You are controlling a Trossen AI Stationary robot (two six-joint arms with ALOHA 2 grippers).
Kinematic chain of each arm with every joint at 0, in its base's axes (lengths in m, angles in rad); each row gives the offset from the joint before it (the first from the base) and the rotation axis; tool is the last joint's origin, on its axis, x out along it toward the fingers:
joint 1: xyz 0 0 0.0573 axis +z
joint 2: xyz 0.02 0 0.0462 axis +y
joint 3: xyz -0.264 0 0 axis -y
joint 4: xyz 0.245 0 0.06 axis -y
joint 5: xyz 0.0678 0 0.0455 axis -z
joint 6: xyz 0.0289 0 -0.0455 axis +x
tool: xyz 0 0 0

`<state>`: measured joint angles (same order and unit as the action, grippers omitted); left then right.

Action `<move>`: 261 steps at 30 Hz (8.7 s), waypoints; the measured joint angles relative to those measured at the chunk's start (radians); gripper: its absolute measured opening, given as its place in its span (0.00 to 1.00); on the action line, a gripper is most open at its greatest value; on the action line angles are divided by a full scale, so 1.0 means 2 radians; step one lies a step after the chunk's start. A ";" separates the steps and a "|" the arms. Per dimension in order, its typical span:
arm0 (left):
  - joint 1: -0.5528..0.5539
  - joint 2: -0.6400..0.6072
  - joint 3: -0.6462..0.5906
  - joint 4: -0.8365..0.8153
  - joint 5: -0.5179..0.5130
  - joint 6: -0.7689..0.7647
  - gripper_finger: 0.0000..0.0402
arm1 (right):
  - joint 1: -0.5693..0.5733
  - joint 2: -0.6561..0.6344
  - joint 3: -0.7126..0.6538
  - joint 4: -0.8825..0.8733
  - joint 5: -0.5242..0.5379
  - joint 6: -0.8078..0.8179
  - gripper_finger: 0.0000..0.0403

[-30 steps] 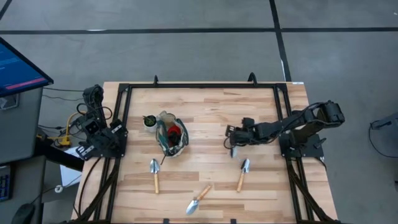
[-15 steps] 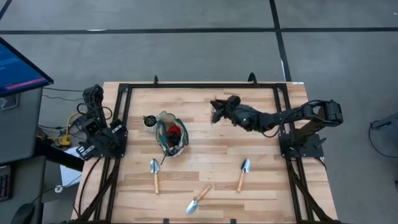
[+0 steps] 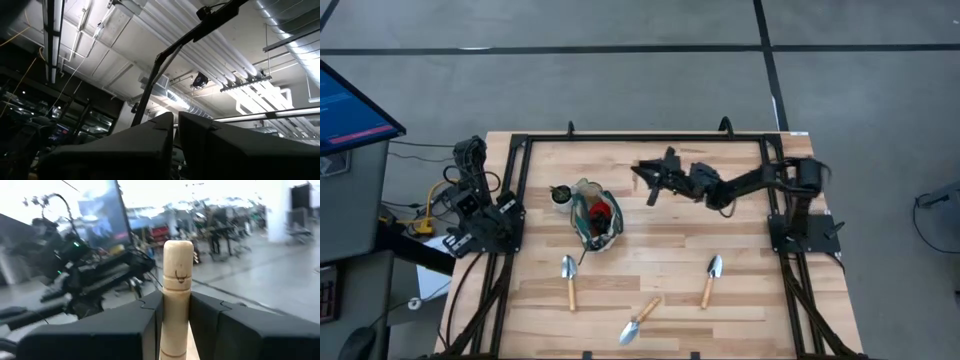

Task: Pick & Place Garden tools in Gardening bag
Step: Put the trowel into the gardening bag

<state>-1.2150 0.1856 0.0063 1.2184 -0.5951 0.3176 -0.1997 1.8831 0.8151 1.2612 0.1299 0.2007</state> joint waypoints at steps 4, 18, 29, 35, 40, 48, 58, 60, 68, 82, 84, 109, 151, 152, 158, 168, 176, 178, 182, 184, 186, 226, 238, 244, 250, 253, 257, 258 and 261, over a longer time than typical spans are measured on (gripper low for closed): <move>0.000 0.000 0.000 0.001 0.000 0.000 0.05 | 0.001 0.059 0.056 0.020 -0.032 -0.012 0.14; 0.000 0.000 0.000 0.003 -0.001 0.000 0.05 | 0.031 0.092 0.120 0.031 -0.077 -0.022 0.14; 0.000 0.000 0.000 0.003 -0.002 0.000 0.05 | 0.046 0.092 0.120 0.059 -0.110 -0.037 0.14; 0.000 0.000 0.000 0.003 -0.002 0.000 0.05 | 0.042 0.092 0.120 0.061 -0.119 -0.048 0.14; 0.000 0.000 0.000 0.005 -0.002 0.000 0.05 | 0.040 0.092 0.120 0.052 -0.132 -0.052 0.14; 0.000 0.000 0.000 0.007 -0.002 0.000 0.05 | 0.037 0.053 0.114 0.062 -0.160 -0.077 0.14; 0.000 0.000 0.000 0.007 -0.004 0.000 0.05 | 0.004 0.067 0.112 -0.012 -0.143 -0.066 0.14; 0.000 0.000 0.000 0.007 -0.005 0.000 0.05 | 0.005 0.067 0.112 -0.010 -0.147 -0.066 0.14; 0.001 0.000 0.000 0.010 -0.032 0.000 0.05 | 0.020 0.067 0.112 0.005 -0.188 -0.065 0.14; 0.010 0.000 0.000 0.011 -0.032 0.000 0.05 | 0.024 0.067 0.112 0.021 -0.226 -0.065 0.14; 0.010 0.000 0.000 0.011 -0.032 0.000 0.05 | 0.024 0.067 0.112 0.028 -0.233 -0.065 0.14; 0.010 0.000 0.000 0.013 -0.032 0.000 0.05 | 0.016 0.068 0.111 0.017 -0.247 -0.065 0.14; 0.010 0.000 0.000 0.017 -0.034 0.000 0.05 | 0.017 0.130 0.140 -0.003 -0.248 -0.075 0.14; 0.010 0.000 0.000 0.017 -0.034 0.000 0.05 | 0.017 0.131 0.140 -0.004 -0.248 -0.075 0.14; 0.010 0.000 0.000 0.018 -0.034 0.000 0.05 | 0.017 0.133 0.140 -0.040 -0.248 -0.091 0.14; 0.010 0.000 0.000 0.020 -0.033 0.000 0.05 | 0.013 0.123 0.140 -0.030 -0.249 -0.087 0.14; 0.010 0.000 0.000 0.020 -0.032 0.000 0.05 | 0.017 0.124 0.140 -0.067 -0.248 -0.091 0.14; 0.010 0.000 0.000 0.020 -0.032 0.000 0.05 | 0.018 0.124 0.140 -0.067 -0.248 -0.092 0.14; 0.010 0.000 0.000 0.020 -0.032 0.000 0.05 | 0.018 0.124 0.140 -0.067 -0.248 -0.092 0.21; 0.010 0.000 0.000 0.020 -0.032 0.000 0.05 | 0.018 0.124 0.140 -0.067 -0.248 -0.092 0.28; 0.010 0.000 0.000 0.020 -0.032 0.000 0.05 | 0.017 0.124 0.140 -0.067 -0.248 -0.092 0.36; 0.010 0.000 0.000 0.019 -0.031 -0.003 0.05 | 0.109 -0.237 0.140 -0.824 0.088 0.104 0.60; 0.010 0.000 0.000 0.018 -0.031 -0.004 0.05 | 0.257 -0.244 0.140 -1.068 0.038 0.373 0.60; 0.010 0.000 0.000 0.017 -0.031 -0.004 0.05 | 0.317 -0.236 0.140 -1.100 -0.007 0.414 0.60; 0.010 0.000 0.000 0.015 -0.031 -0.004 0.05 | 0.366 -0.223 0.140 -0.994 -0.020 0.221 0.60; 0.010 0.000 0.000 0.014 -0.031 -0.004 0.05 | 0.382 -0.202 0.155 -0.976 -0.030 0.115 0.60; 0.010 0.000 0.000 0.011 -0.032 -0.002 0.05 | 0.399 -0.164 0.189 -1.041 -0.055 -0.017 0.60; 0.010 0.000 0.000 0.009 -0.032 -0.001 0.05 | 0.401 -0.153 0.198 -1.062 -0.056 -0.044 0.60; 0.010 0.000 0.000 0.008 -0.035 -0.001 0.05 | 0.405 -0.119 0.222 -1.102 -0.056 -0.128 0.60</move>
<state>-1.1956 0.1856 0.0063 1.2343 -0.6649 0.3149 0.6111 1.6447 1.2585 -0.9422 0.0177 -0.0543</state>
